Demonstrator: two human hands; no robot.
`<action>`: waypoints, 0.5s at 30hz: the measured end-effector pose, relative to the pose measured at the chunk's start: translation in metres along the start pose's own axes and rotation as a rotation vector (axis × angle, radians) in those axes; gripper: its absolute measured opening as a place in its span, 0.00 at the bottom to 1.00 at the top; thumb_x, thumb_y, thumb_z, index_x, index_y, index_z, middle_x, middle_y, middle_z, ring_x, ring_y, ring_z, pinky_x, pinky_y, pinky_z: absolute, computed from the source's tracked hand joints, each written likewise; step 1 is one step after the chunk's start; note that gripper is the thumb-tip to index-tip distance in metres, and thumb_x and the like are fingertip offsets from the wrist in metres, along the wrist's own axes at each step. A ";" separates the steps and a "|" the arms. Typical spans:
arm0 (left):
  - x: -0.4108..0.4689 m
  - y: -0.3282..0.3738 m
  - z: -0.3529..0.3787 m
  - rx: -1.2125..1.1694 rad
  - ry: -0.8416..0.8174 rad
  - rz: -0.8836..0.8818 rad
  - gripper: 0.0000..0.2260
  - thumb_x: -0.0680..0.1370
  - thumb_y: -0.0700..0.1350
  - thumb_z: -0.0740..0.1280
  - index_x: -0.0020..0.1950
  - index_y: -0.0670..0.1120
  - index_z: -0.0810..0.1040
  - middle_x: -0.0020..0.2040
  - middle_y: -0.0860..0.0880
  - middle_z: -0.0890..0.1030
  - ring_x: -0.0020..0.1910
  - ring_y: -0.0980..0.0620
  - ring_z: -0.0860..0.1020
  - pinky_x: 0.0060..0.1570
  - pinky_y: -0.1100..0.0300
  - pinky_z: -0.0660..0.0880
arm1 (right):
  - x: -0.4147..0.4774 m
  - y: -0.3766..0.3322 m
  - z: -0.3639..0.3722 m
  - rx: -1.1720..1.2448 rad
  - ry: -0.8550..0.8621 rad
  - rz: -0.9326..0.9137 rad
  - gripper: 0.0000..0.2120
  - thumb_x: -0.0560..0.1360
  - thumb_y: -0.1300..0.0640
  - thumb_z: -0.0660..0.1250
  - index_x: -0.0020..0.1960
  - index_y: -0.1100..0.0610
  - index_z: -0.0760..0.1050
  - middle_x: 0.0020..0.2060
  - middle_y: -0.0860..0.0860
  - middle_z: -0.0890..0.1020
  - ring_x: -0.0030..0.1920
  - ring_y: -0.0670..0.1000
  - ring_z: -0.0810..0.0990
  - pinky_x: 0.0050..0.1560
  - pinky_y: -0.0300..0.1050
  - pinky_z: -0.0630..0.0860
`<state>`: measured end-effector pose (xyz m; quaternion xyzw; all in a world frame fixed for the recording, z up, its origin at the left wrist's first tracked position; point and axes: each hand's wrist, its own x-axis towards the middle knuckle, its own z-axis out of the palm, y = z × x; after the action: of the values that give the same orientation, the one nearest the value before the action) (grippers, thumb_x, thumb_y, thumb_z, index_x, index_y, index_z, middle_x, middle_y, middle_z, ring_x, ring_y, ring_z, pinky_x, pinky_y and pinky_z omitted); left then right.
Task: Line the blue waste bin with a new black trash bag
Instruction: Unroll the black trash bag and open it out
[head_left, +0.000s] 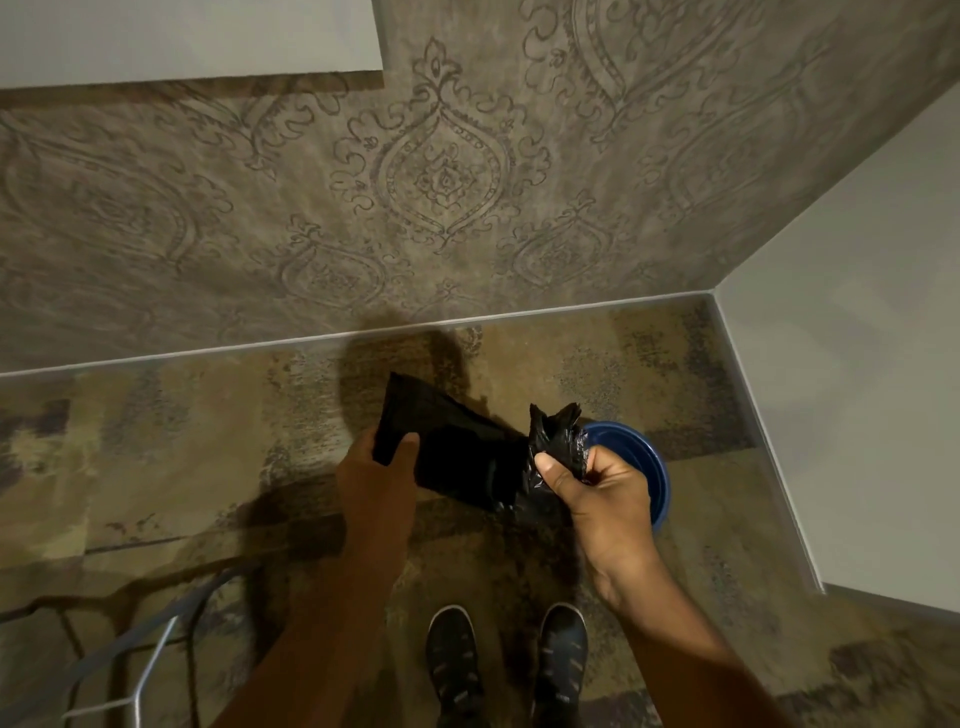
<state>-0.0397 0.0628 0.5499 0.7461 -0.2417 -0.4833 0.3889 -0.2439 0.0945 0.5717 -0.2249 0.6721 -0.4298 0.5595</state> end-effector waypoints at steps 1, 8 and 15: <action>-0.005 0.001 0.003 0.106 -0.009 0.062 0.24 0.82 0.48 0.70 0.78 0.48 0.72 0.73 0.47 0.77 0.71 0.45 0.76 0.62 0.55 0.75 | 0.001 0.000 -0.003 -0.012 -0.002 -0.009 0.06 0.75 0.64 0.76 0.52 0.64 0.85 0.46 0.59 0.90 0.48 0.60 0.89 0.52 0.57 0.86; -0.062 0.022 0.051 0.145 -0.250 0.114 0.14 0.79 0.57 0.71 0.62 0.53 0.83 0.56 0.56 0.85 0.57 0.55 0.83 0.52 0.68 0.78 | -0.003 -0.001 -0.022 -0.154 -0.058 -0.109 0.07 0.73 0.62 0.79 0.47 0.64 0.84 0.41 0.56 0.89 0.41 0.56 0.88 0.40 0.49 0.84; -0.076 0.020 0.079 0.054 -0.307 -0.154 0.07 0.81 0.47 0.70 0.45 0.54 0.87 0.48 0.47 0.89 0.51 0.46 0.87 0.59 0.41 0.82 | -0.008 -0.002 -0.036 -0.103 -0.114 -0.034 0.06 0.75 0.63 0.77 0.51 0.63 0.84 0.41 0.51 0.90 0.41 0.48 0.89 0.39 0.40 0.83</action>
<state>-0.1430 0.0796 0.5881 0.6899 -0.2534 -0.6134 0.2891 -0.2758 0.1115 0.5782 -0.2890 0.6564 -0.3907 0.5770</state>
